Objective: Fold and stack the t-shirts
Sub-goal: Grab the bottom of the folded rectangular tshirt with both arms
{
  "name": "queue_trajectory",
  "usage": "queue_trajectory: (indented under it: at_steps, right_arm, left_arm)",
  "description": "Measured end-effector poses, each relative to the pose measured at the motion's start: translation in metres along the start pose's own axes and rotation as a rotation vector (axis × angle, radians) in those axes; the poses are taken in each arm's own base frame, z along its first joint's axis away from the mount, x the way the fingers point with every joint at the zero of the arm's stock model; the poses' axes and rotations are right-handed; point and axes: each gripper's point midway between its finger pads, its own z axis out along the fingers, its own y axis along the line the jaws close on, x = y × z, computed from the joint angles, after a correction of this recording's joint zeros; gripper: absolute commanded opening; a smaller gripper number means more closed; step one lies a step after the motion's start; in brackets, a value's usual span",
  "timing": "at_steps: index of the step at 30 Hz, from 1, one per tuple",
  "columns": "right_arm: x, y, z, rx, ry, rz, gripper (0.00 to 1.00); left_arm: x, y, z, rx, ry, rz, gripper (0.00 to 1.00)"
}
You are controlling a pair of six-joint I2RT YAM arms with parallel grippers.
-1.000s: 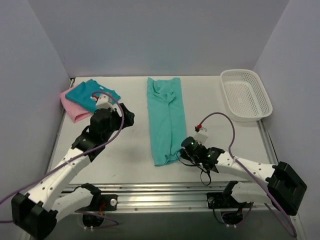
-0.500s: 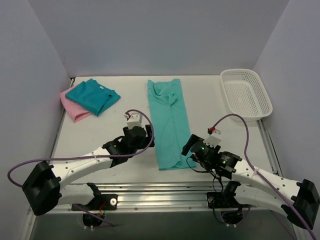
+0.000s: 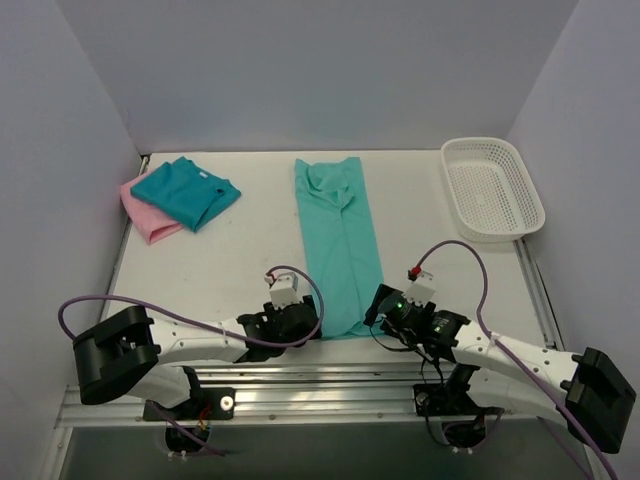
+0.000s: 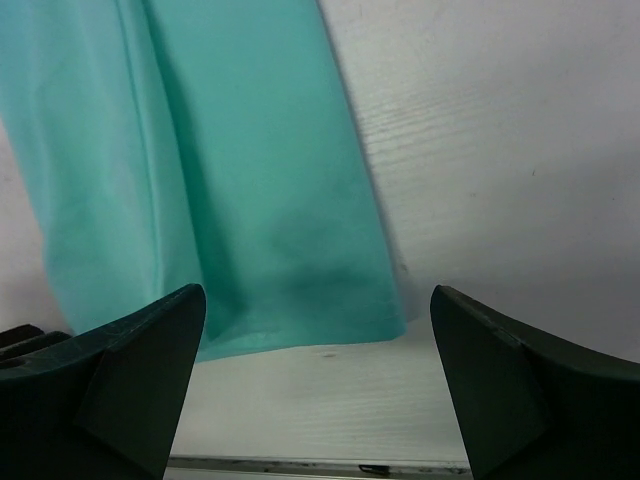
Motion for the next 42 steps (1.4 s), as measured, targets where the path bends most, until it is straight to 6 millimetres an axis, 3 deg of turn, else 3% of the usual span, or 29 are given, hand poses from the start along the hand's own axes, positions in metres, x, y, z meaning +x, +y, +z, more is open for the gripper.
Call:
queue_trajectory:
  at_steps: [5,15,19,24,28,30,31,34,42]
  right_arm:
    - [0.019,-0.008,0.012,0.024,0.057,-0.023,0.89]
    - [0.012,-0.001,0.018,-0.002,0.044,0.015,0.77]
    - [0.010,-0.003,0.020,0.000,0.042,0.012,0.58]
    - [0.011,-0.002,0.020,-0.004,0.053,0.009,0.14]
    - [0.014,-0.002,0.019,-0.009,0.067,0.004,0.00]
    - [0.016,-0.002,0.019,-0.013,0.075,0.008,0.00]
    - [0.017,-0.003,0.018,-0.014,0.078,0.008,0.00]
    - [0.020,-0.006,0.017,-0.014,0.086,0.010,0.00]
    - [0.019,-0.007,0.013,-0.022,0.088,0.017,0.00]
  left_arm:
    - [0.006,-0.017,0.013,0.035,-0.011,-0.061,0.74]
    - [0.011,-0.050,0.024,0.128,-0.013,-0.143,0.67]
    - [0.018,-0.058,0.022,0.149,0.013,-0.146,0.65]
    - [0.029,-0.065,0.015,0.162,0.049,-0.143,0.64]
    - [0.039,-0.068,0.010,0.169,0.077,-0.143,0.61]
    - [0.042,-0.070,0.008,0.173,0.087,-0.145,0.55]
    - [0.044,-0.070,0.007,0.174,0.092,-0.148,0.42]
    - [0.050,-0.065,0.007,0.163,0.110,-0.151,0.23]
    - [0.054,-0.062,0.009,0.151,0.118,-0.165,0.06]
